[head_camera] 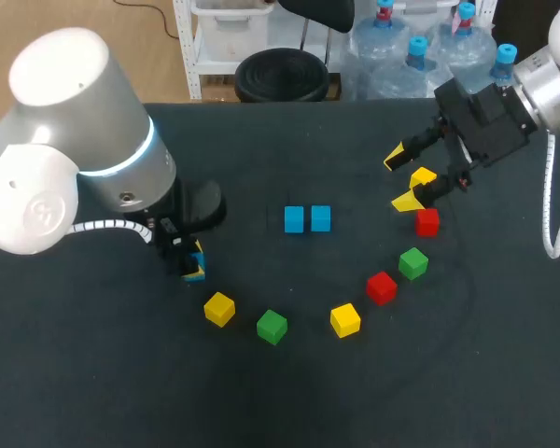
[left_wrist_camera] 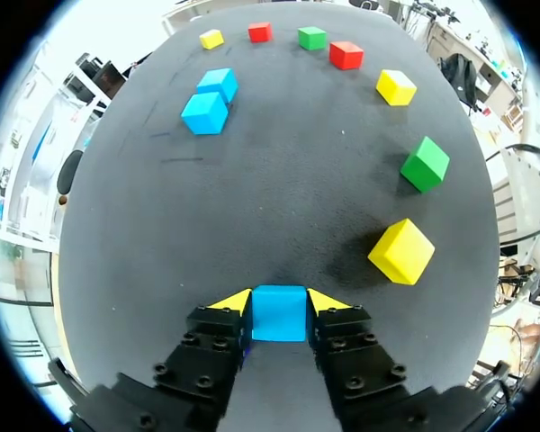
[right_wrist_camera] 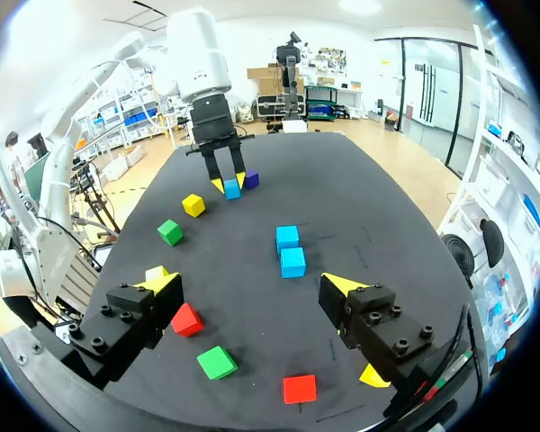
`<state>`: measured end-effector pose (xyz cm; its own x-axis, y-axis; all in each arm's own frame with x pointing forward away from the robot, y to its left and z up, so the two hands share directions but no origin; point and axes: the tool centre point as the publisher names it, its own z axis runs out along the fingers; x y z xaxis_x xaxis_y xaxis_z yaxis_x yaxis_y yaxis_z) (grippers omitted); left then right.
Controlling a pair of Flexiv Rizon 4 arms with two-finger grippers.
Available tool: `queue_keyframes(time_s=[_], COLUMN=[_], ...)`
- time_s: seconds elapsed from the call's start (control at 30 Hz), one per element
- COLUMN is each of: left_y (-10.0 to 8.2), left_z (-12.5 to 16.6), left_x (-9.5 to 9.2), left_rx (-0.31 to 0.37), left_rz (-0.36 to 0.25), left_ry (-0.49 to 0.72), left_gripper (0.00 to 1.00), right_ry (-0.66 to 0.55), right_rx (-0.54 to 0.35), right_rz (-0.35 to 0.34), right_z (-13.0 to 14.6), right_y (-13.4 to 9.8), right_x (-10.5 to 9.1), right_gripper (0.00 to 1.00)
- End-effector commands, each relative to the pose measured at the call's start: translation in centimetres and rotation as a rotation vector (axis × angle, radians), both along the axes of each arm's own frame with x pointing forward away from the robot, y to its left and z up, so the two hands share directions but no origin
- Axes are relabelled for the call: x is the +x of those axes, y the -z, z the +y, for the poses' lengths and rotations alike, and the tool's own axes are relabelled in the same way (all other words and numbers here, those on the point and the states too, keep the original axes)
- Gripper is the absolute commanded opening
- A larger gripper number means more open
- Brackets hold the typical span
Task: Place the blue cubes, place green cubes on the blue cubes, place the yellow cubes on the green cubes, then place the red cubes on the yellow cubes, and place purple cube on the red cubes.
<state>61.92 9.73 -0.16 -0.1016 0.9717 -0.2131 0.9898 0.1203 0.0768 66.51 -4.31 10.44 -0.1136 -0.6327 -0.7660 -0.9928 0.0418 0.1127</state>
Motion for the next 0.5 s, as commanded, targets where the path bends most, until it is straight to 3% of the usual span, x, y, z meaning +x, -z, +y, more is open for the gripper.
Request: queue_keyframes(time_s=[0.03, 0.23, 0.5], left_y=[-0.6, -1.9, -2.7], left_z=[-0.2, -0.9, -2.6], left_x=[0.2, 1.0, 3.9], left_rx=[0.001, 0.01, 0.014], left_rz=[-0.005, -0.03, -0.059], left_ry=[0.002, 0.02, 0.056], left_gripper=[0.0, 0.0, 0.0], right_ry=[-0.001, -0.001, -0.001], right_rx=[0.002, 0.002, 0.002], right_rz=[0.0, 0.0, 0.0], right_z=[0.0, 0.0, 0.0], right_y=[0.1, 0.1, 0.1], right_x=[0.1, 0.1, 0.1], right_gripper=[1.0, 1.0, 1.0])
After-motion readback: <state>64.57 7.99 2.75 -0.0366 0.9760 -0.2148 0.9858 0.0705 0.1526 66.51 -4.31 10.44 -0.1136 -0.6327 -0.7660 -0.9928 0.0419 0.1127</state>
